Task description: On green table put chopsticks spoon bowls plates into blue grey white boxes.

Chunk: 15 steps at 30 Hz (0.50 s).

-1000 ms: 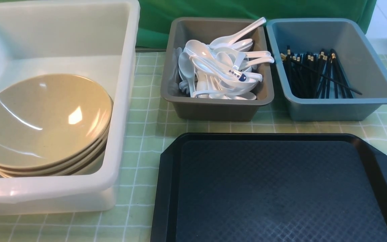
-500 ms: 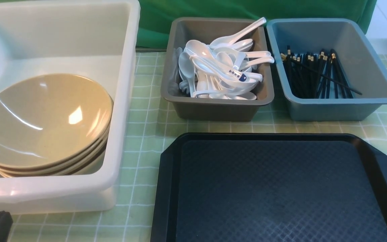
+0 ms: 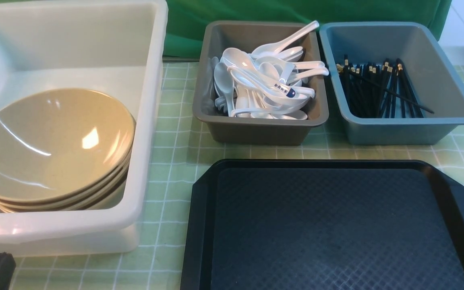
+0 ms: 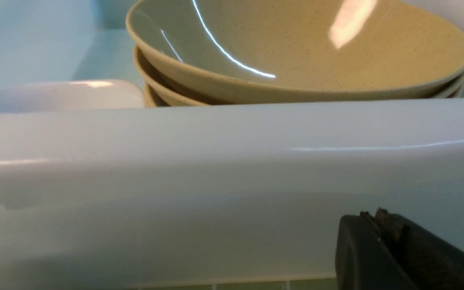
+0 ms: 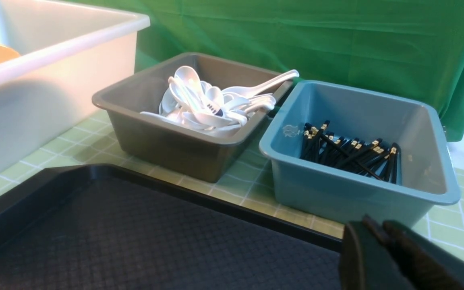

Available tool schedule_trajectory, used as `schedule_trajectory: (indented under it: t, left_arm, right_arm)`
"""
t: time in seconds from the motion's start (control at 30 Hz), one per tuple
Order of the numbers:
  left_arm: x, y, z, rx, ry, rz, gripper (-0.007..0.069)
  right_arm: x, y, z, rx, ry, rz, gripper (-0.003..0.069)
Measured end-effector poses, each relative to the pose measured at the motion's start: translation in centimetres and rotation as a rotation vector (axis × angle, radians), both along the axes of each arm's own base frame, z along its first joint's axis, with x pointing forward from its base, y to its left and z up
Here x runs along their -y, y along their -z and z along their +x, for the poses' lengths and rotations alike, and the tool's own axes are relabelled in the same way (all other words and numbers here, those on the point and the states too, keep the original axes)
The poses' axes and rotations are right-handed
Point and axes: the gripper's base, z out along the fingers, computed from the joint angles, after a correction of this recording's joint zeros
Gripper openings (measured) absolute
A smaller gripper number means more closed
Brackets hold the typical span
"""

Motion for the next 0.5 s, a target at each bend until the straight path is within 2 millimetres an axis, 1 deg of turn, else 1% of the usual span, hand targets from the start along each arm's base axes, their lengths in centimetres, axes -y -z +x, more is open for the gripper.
schedule_trajectory:
  t: [0.37, 0.4, 0.43, 0.5]
  left_arm:
    - [0.0, 0.0, 0.0, 0.001, 0.0, 0.0, -0.0002]
    - [0.0, 0.0, 0.0, 0.001, 0.0, 0.0, -0.0002]
    - [0.0, 0.0, 0.0, 0.001, 0.0, 0.0, -0.0002]
    - [0.0, -0.01, 0.01, 0.002, 0.0, 0.0, -0.0002]
  right_arm:
    - [0.07, 0.0, 0.02, 0.0, 0.023, 0.001, 0.0071]
    - [0.19, 0.0, 0.04, 0.0, 0.06, 0.001, 0.0072]
    - [0.19, 0.0, 0.04, 0.0, 0.06, 0.001, 0.0073]
    - [0.44, 0.01, 0.08, -0.001, 0.138, 0.001, 0.0077]
